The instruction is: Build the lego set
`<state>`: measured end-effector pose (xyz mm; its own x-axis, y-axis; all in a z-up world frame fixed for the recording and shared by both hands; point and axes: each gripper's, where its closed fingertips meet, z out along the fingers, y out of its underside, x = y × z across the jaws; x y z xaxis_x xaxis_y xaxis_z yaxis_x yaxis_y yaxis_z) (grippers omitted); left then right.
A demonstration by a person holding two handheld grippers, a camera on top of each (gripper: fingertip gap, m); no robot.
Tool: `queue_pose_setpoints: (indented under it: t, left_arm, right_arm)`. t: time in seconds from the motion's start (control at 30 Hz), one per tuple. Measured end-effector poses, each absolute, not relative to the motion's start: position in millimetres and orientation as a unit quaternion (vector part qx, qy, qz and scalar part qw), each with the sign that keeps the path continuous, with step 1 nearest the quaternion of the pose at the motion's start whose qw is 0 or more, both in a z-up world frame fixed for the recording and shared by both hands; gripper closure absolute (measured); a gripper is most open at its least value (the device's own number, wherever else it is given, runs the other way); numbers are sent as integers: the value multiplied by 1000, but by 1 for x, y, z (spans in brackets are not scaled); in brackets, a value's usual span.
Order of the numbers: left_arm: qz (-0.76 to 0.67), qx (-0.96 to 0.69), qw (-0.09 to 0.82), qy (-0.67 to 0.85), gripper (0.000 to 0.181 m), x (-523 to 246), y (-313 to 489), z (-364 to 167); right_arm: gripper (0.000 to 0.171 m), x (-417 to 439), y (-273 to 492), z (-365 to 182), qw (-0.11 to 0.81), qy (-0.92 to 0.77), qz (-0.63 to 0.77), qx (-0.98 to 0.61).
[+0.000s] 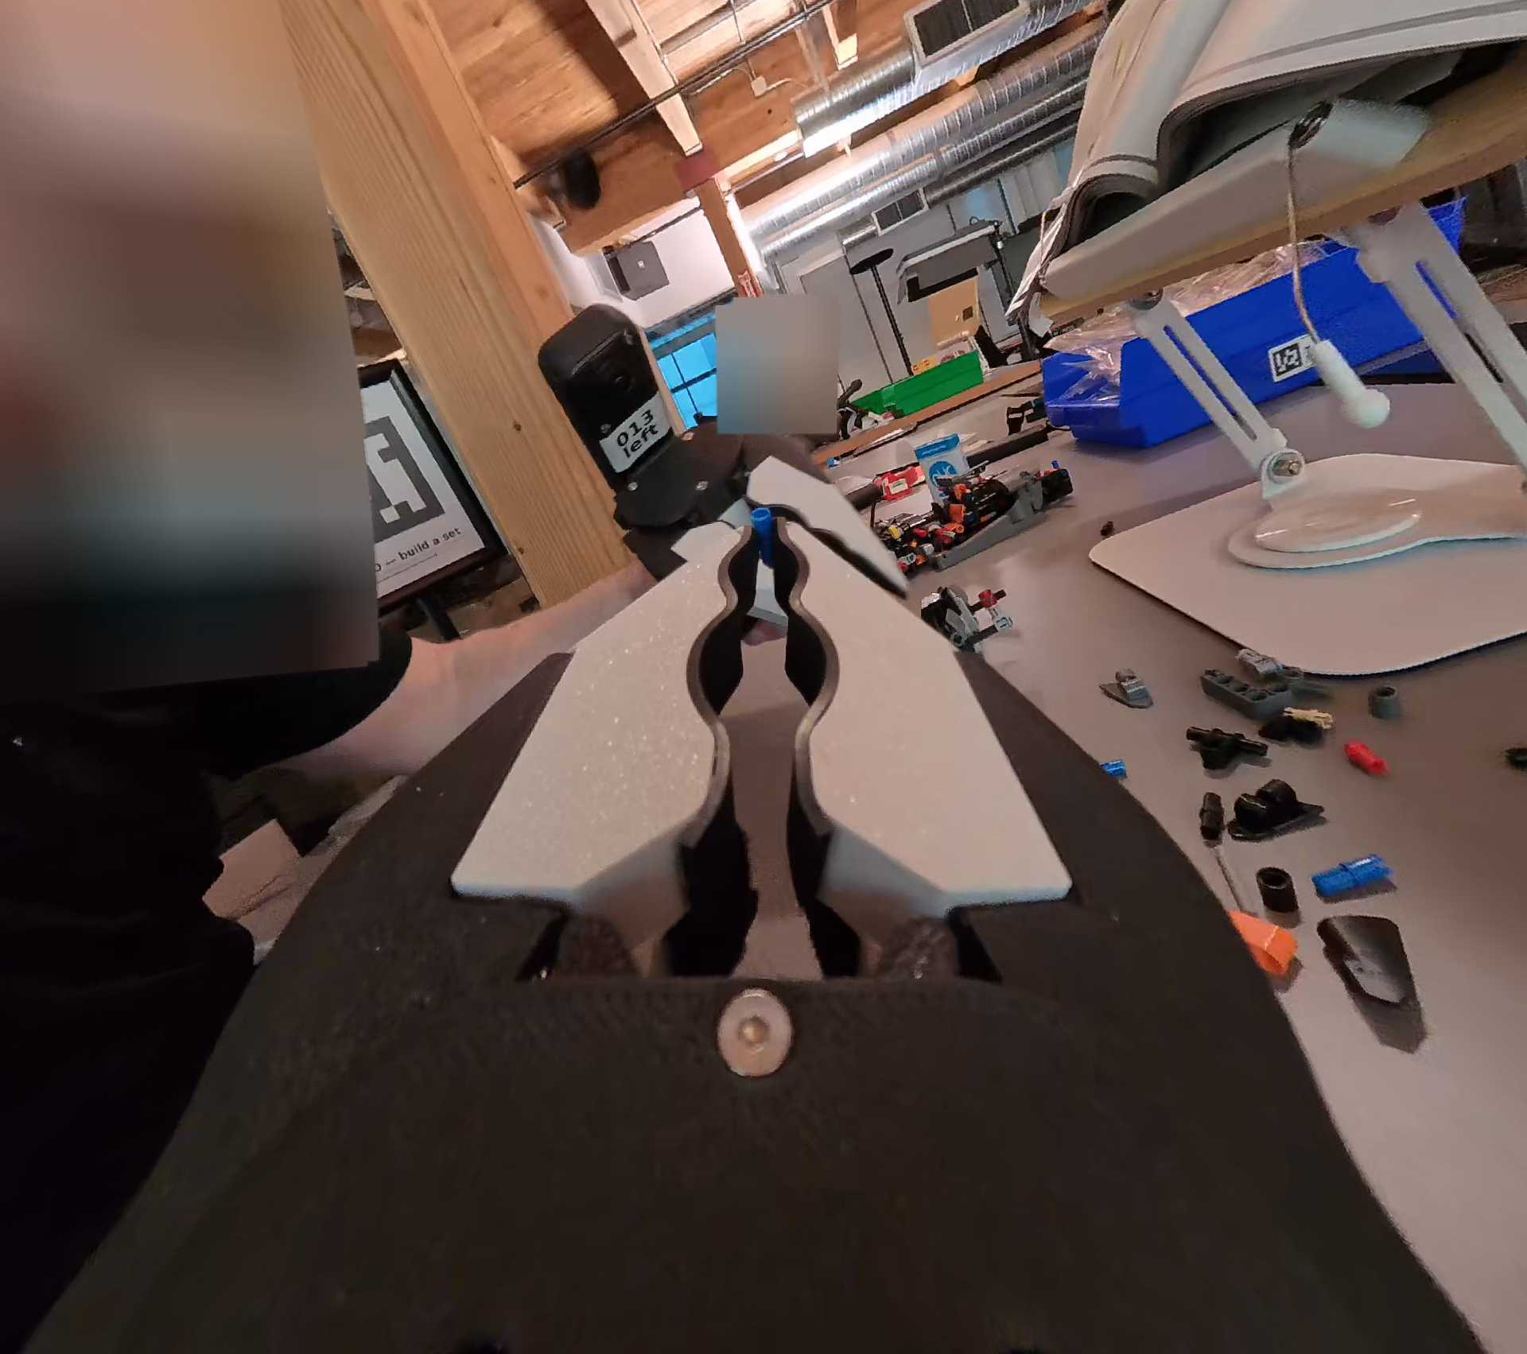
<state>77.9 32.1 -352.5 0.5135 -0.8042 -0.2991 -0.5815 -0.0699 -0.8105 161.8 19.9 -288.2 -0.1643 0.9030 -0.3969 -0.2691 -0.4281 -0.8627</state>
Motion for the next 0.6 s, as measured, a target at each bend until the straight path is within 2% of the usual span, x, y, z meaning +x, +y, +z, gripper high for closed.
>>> queue_pose_setpoints:
  t: [0.23, 0.6]
  left_arm:
    - [-138, -743, 424, 498, 155, 126, 88, -370]
    - [-94, -799, 318, 502, 149, 129, 121, -422]
  right_arm:
    - [171, 170, 26, -286, 433, -296, 699, -486]
    - [171, 172, 29, -284, 430, -281, 709, -483]
